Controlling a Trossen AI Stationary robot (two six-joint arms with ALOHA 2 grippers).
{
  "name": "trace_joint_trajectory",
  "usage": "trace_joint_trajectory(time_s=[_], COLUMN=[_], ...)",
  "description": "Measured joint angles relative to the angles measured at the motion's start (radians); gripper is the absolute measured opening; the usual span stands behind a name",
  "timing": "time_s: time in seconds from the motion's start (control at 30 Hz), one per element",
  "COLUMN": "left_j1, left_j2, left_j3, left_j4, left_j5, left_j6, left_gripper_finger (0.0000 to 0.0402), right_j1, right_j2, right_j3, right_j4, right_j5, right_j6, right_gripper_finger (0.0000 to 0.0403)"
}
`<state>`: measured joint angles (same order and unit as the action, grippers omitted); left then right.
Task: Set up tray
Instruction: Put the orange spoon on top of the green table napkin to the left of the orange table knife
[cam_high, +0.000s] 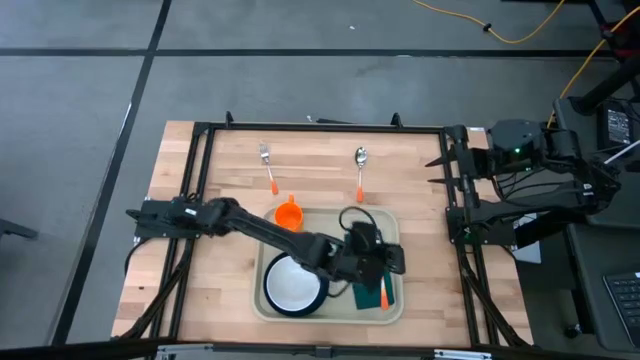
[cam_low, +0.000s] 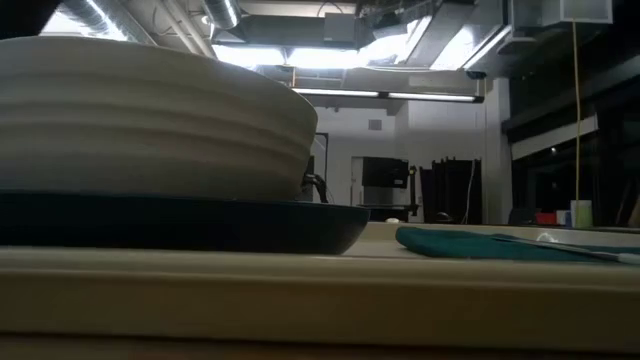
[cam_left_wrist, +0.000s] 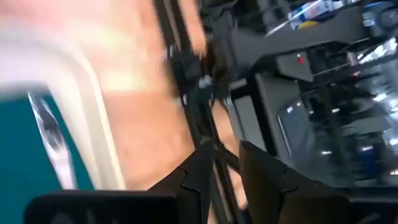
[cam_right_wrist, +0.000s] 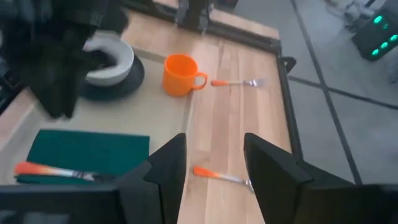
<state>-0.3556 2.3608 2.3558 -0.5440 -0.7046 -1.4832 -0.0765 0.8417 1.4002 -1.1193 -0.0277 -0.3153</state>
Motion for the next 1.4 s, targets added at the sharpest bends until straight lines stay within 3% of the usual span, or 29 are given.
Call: trace_joint_trajectory(time_s=[0.17, 0.3, 0.53, 0.8, 0.97, 1.1, 1.2, 1.3, 1.4], left_j1=[-0.004, 0.001, 0.109, 0.331, 0.489, 0.554, 0.551, 0.518, 0.474], left_j2=[-0.170, -0.344, -0.646, -0.924, -1.086, -1.251, -1.379, -1.469, -1.516], left_j3=[0.000, 0.000, -0.010, -0.193, -0.429, -0.731, -0.976, -1.200, -1.365], left_j4=[-0.140, -0.246, -0.525, -0.459, -0.440, -0.249, -0.074, 0.097, 0.273], left_j5=[-0.094, -0.098, 0.081, 0.474, 0.566, 0.658, 0.718, 0.726, 0.723], left_j6=[0.328, 0.613, 0.907, 1.260, 1.287, 1.253, 1.196, 1.112, 1.064], left_gripper_finger=[0.0072, 0.0072, 0.0066, 0.0048, 0.0045, 0.0045, 0.0045, 0.0045, 0.0045], right_j1=[0.000, 0.001, 0.000, 0.000, 0.000, -0.001, -0.028, -0.078, -0.114], right_j2=[0.007, 0.022, 0.085, 0.189, 0.238, 0.264, 0.275, 0.293, 0.318], right_j3=[0.000, 0.000, 0.000, 0.000, 0.000, 0.000, 0.000, 0.000, 0.000], right_j4=[0.063, 0.121, 0.203, 0.246, 0.266, 0.287, 0.333, 0.405, 0.449], right_j5=[0.005, 0.006, 0.008, 0.169, 0.204, 0.262, 0.245, 0.136, 0.140], right_j6=[-0.003, -0.005, 0.013, 0.129, 0.131, 0.127, 0.150, 0.184, 0.179], right_gripper_finger=[0.0166, 0.0166, 0.0166, 0.0166, 0.0166, 0.0166, 0.0166, 0.0166, 0.0166])
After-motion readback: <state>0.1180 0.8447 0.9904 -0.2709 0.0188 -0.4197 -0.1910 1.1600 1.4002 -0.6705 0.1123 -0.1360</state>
